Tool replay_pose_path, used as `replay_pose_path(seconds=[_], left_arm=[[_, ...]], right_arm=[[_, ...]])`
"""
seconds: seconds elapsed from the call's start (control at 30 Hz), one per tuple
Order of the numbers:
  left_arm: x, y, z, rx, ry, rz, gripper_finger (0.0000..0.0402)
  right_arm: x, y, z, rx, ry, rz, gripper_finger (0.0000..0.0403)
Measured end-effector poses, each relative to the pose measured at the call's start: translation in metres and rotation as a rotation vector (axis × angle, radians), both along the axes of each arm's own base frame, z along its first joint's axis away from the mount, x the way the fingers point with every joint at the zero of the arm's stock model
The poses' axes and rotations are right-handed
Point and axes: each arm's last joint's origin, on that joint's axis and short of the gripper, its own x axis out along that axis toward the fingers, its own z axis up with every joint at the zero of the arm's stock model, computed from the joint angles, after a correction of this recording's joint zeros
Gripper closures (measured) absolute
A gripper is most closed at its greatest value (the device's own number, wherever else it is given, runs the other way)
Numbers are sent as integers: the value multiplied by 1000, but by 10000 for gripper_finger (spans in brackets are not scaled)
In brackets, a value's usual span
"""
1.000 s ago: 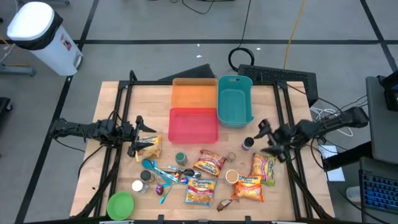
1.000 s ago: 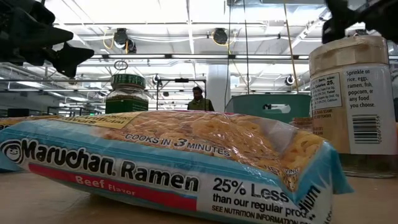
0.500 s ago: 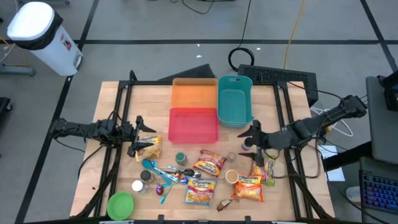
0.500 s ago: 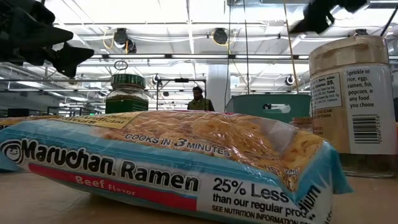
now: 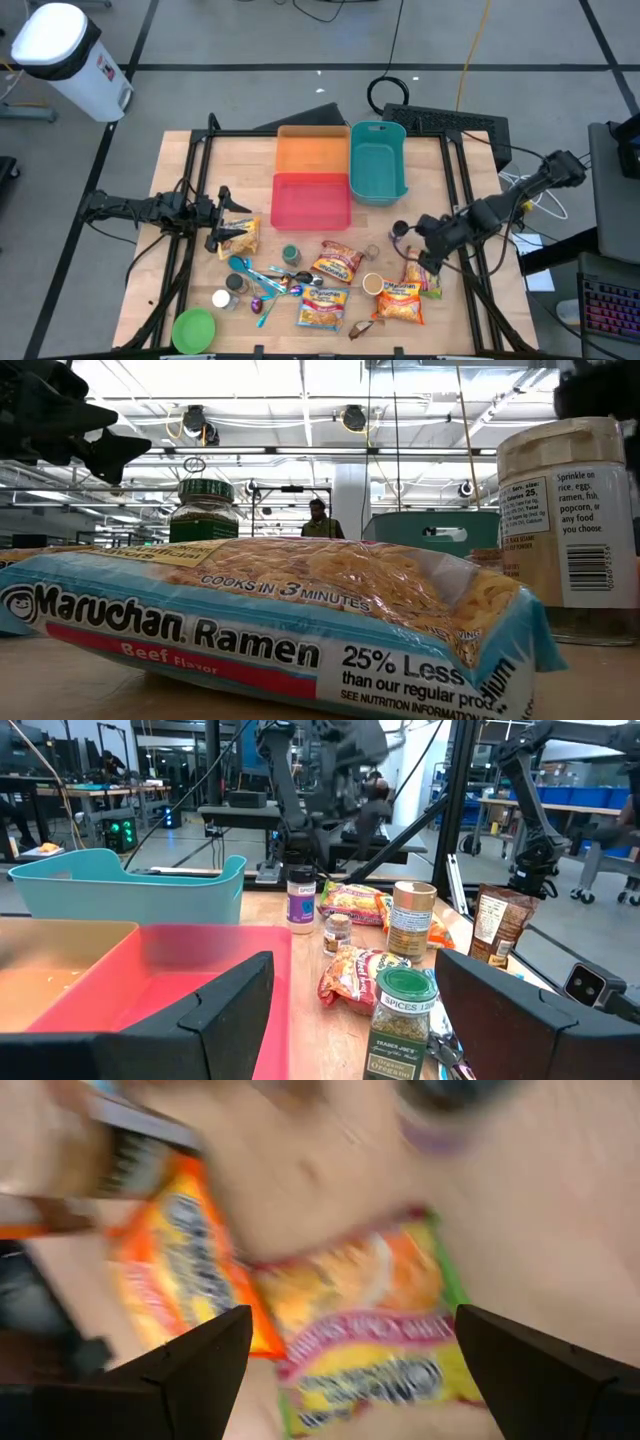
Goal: Pick & Place Food Item
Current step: Put the green noodle pack into the blue bin
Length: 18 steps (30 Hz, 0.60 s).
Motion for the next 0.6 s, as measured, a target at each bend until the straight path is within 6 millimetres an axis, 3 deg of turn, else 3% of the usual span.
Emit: replay_pose_path(seconds=[0.17, 0.6], left_arm=[[0, 0, 0, 0, -1, 0, 119], [0, 0, 0, 0, -1, 0, 119]], right_arm=[[-7, 6, -23, 12, 105, -58, 64], [-5, 11, -56, 18, 168, -55, 65]])
